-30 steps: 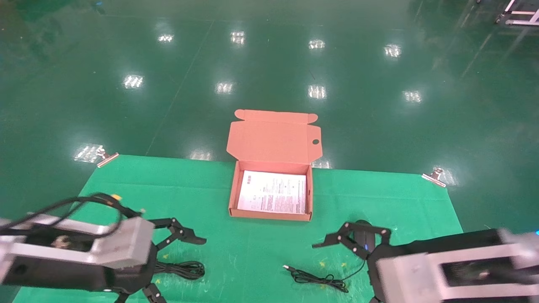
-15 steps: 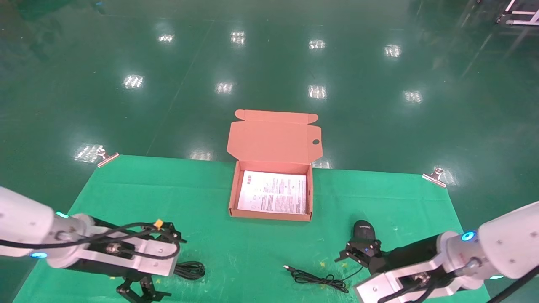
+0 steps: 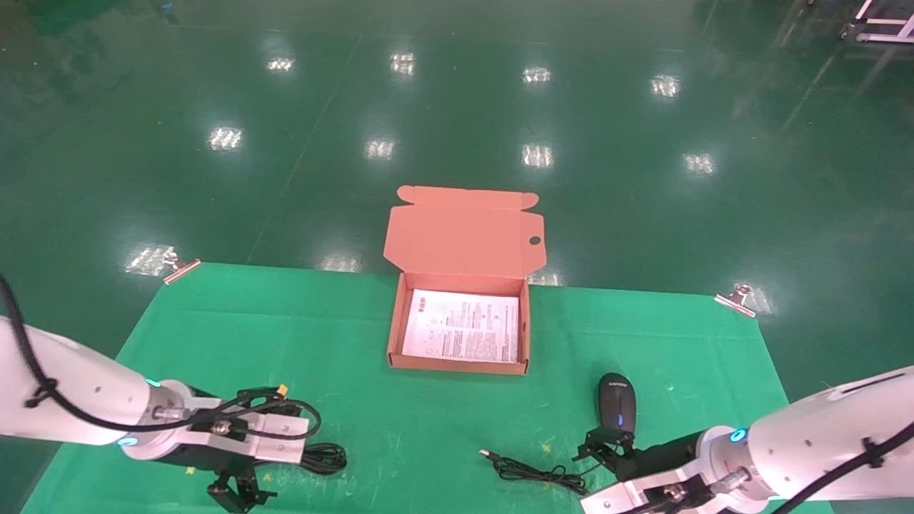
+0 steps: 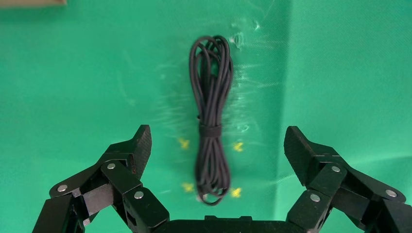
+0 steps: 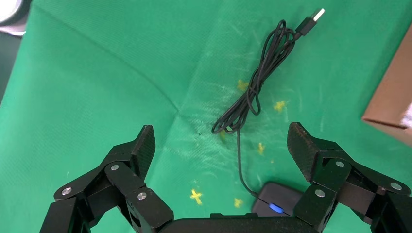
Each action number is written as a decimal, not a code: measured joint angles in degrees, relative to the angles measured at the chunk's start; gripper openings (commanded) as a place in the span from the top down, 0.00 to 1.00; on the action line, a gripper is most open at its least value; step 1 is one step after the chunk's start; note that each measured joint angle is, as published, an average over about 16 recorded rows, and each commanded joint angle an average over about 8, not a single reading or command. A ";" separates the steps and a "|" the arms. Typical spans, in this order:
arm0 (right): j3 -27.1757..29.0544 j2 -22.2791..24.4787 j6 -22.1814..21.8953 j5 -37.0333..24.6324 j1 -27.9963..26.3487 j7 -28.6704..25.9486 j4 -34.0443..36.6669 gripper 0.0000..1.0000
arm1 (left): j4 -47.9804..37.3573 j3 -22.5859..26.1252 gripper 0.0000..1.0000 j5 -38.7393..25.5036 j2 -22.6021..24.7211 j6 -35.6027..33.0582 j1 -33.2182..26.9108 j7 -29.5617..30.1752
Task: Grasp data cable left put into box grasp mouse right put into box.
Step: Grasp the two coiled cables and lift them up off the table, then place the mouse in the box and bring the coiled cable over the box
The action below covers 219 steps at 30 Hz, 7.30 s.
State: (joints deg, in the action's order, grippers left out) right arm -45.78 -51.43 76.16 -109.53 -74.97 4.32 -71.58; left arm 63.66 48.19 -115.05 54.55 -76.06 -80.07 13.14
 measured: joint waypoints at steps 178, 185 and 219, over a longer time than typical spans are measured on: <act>-9.69 -26.77 -37.64 28.77 -16.00 6.04 49.14 0.15 | -3.24 -6.73 1.00 -12.77 -1.94 18.48 -12.09 9.76; -11.28 -26.08 -38.20 28.96 -16.08 6.02 48.48 0.00 | -2.86 -6.43 1.00 -12.83 -1.39 18.73 -11.62 9.42; -14.91 0.60 -37.36 20.67 -15.51 -13.39 17.23 0.00 | -20.17 2.26 1.00 -6.32 22.83 43.90 -1.19 -6.25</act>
State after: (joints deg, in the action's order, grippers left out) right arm -60.69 -50.83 38.80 -88.87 -90.49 -9.07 -54.35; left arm 43.49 50.44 -121.37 77.38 -32.16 -81.26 6.89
